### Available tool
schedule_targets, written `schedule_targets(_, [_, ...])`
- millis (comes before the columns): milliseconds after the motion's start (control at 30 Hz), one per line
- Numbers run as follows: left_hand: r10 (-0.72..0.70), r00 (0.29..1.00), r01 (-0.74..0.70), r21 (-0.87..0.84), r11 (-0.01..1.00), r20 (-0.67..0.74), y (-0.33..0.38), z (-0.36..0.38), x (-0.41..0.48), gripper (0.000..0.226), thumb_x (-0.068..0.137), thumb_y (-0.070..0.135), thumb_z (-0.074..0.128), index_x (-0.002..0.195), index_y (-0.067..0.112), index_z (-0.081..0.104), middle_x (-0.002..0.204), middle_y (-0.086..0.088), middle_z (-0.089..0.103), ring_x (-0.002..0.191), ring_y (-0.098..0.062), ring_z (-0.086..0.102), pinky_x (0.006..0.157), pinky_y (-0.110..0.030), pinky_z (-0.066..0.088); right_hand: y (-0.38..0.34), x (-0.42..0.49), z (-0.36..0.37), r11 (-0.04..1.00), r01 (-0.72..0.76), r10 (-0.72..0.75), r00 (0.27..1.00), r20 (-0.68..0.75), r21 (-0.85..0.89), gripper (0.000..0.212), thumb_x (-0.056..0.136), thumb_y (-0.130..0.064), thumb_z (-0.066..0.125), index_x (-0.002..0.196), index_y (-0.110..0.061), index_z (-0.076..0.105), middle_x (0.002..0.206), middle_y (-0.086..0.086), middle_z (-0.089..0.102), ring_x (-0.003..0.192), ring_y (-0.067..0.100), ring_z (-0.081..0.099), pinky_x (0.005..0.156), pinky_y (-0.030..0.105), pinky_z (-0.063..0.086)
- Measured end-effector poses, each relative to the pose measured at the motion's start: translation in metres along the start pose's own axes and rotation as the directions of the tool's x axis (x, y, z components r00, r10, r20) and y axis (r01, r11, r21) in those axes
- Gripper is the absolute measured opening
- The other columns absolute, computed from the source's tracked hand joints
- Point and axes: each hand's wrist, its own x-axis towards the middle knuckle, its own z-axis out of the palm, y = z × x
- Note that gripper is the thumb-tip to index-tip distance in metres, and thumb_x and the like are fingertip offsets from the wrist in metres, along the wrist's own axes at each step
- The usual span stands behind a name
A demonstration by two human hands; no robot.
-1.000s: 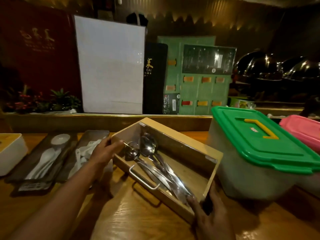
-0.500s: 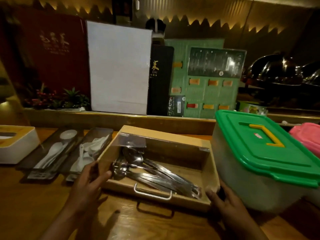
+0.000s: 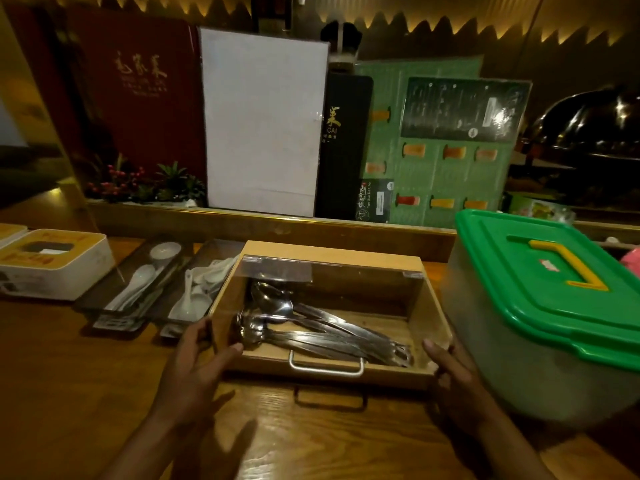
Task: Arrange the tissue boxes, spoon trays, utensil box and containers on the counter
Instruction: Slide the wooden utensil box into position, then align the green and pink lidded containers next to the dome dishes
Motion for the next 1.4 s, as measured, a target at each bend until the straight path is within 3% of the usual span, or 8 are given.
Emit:
schedule_targets(133, [0.014,1.000,-0.014,0.037,0.999,0.006,0.002,0.001,-0.006,0.056,0.088,0.013,0.070,0.138,0.026,0.048,0.132,-0.005,0.053,0.098,-0.009,0.053,0.066,-0.031,0.041,0.005,0.007,-0.001,0.999,0.014,-0.013,1.000,-0.013,0.048,0.054,0.085,-0.020,0.058,0.138,-0.016,0.049,0.112,0.022,0.071,0.093,0.037,0.073,0.061,0.039,0.060])
schedule_targets(267, [0.023,1.000,-0.025,0.139,0.990,0.017,-0.003,-0.004,-0.004,0.067,0.086,0.014,0.074,0.144,0.030,0.044,0.143,-0.007,0.051,0.126,-0.028,0.050,0.076,-0.036,0.045,0.012,0.011,-0.007,0.998,-0.046,0.048,0.998,-0.035,0.049,0.052,0.088,-0.025,0.065,0.137,-0.017,0.051,0.115,0.021,0.071,0.100,0.040,0.071,0.069,0.046,0.060])
schedule_targets(433, [0.027,0.999,-0.033,0.240,0.970,0.026,0.001,-0.007,-0.001,0.072,0.085,0.017,0.076,0.148,0.028,0.042,0.148,-0.009,0.050,0.135,-0.034,0.046,0.095,-0.053,0.045,0.013,-0.006,-0.015,0.974,-0.019,-0.007,0.994,-0.113,-0.224,0.052,0.085,-0.053,0.070,0.132,-0.037,0.058,0.125,0.003,0.068,0.109,0.023,0.069,0.087,0.049,0.058])
schedule_targets(633, [0.280,0.954,-0.180,0.536,0.825,-0.109,0.022,0.018,-0.027,0.069,0.084,0.018,0.077,0.144,0.026,0.042,0.143,-0.014,0.049,0.124,-0.037,0.052,0.089,-0.050,0.049,0.018,-0.057,-0.053,0.886,-0.083,-0.037,0.968,-0.249,-0.456,0.028,0.093,-0.027,0.069,0.121,-0.029,0.067,0.103,0.010,0.074,0.091,0.027,0.071,0.074,0.040,0.058])
schedule_targets(767, [0.511,0.853,-0.480,0.540,0.691,0.105,0.028,0.073,-0.059,0.071,0.080,0.014,0.080,0.143,0.016,0.047,0.142,-0.011,0.048,0.126,-0.024,0.047,0.095,-0.037,0.041,0.007,-0.100,-0.087,0.833,-0.116,-0.153,0.891,-0.427,-0.541,0.014,0.092,-0.019,0.071,0.106,-0.021,0.070,0.097,0.006,0.073,0.091,0.024,0.071,0.079,0.050,0.061])
schedule_targets(933, [0.440,0.797,-0.586,0.349,0.732,0.414,0.023,0.144,-0.095,0.077,0.084,0.021,0.077,0.150,0.028,0.037,0.145,0.001,0.047,0.126,-0.012,0.046,0.097,-0.036,0.048,-0.029,-0.125,-0.132,0.835,0.040,-0.422,0.686,-0.592,-0.549,0.034,0.087,-0.012,0.075,0.111,-0.019,0.052,0.102,0.010,0.067,0.098,0.029,0.067,0.076,0.040,0.057])
schedule_targets(1167, [0.402,0.716,-0.644,0.320,0.695,0.570,0.029,0.240,-0.097,0.095,0.079,0.049,0.075,0.155,0.039,0.020,0.157,0.005,0.036,0.138,-0.014,0.041,0.109,-0.049,0.044,-0.070,-0.095,-0.202,0.663,0.196,-0.556,0.775,-0.300,-0.722,0.111,0.079,-0.016,0.083,0.152,-0.052,0.007,0.149,-0.002,0.046,0.130,0.016,0.053,0.106,0.047,0.047])
schedule_targets(1400, [0.373,0.807,-0.565,0.415,0.713,0.458,0.019,0.329,-0.089,0.089,0.073,0.052,0.082,0.147,0.035,0.037,0.146,0.003,0.041,0.132,-0.018,0.045,0.108,-0.041,0.046,-0.081,-0.059,-0.247,0.654,0.329,-0.513,0.855,-0.080,-0.681,0.109,0.054,-0.067,0.086,0.147,-0.040,0.037,0.143,-0.010,0.049,0.126,0.013,0.056,0.097,0.048,0.054])
